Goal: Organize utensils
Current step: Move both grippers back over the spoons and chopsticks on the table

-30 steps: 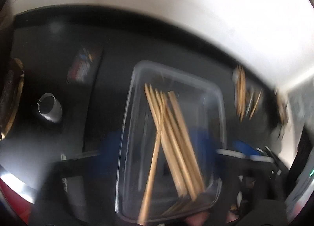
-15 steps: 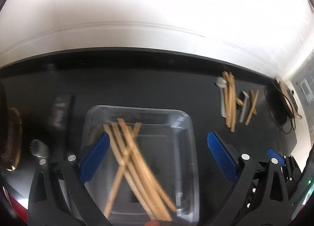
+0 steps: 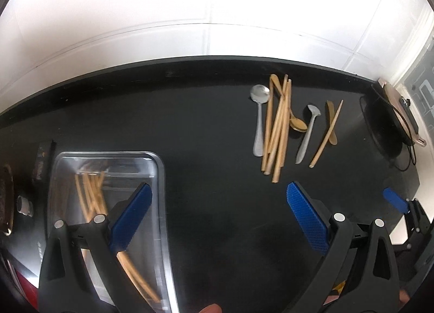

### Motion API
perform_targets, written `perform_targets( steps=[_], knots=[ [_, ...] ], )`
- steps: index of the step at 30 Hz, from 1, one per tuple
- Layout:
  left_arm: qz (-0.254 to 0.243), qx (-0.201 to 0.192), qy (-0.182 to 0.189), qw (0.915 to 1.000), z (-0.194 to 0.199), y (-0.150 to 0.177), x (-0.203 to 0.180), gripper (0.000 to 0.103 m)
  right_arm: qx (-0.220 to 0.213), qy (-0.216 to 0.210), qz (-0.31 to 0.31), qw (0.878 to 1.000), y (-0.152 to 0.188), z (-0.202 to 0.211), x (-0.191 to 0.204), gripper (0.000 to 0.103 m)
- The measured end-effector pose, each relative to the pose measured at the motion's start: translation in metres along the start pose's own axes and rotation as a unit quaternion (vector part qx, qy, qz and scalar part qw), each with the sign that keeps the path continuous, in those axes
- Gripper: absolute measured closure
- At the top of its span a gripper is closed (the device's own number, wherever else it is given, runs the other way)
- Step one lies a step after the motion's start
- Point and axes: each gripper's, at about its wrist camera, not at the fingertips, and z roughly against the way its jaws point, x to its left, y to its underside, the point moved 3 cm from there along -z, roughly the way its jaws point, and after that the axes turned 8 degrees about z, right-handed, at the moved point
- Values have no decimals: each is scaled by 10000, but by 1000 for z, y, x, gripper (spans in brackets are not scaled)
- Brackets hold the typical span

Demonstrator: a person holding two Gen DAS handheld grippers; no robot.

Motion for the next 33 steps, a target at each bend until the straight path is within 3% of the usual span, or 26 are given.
perform_targets(
  steps=[4,8,13,20,27,33],
  knots=[
    [118,-40,20,9999,-4,-1,-29,6,-80,67,-206,9997,-7,-6,-44,7],
    [130,-83,-61,9999,-3,0,-52,6,-52,-99,-3,9999,-8,-11,-57,7],
    [235,-25,-238,9994,-7,3,-59,6,-61,-269,264,9993,-9,-16,-62,7],
    [299,53,-348,9989,-18,2,-69,6,-24,-345,-3,9994,-12,-26,-83,7],
    [266,107,-450,9986,-30,-8,-74,6,-94,-98,-103,9999,-21,-37,-99,7],
    [263,207,-526,9981,-51,-26,-70,6,128,17,-202,9997,-32,-63,-108,7]
  ],
)
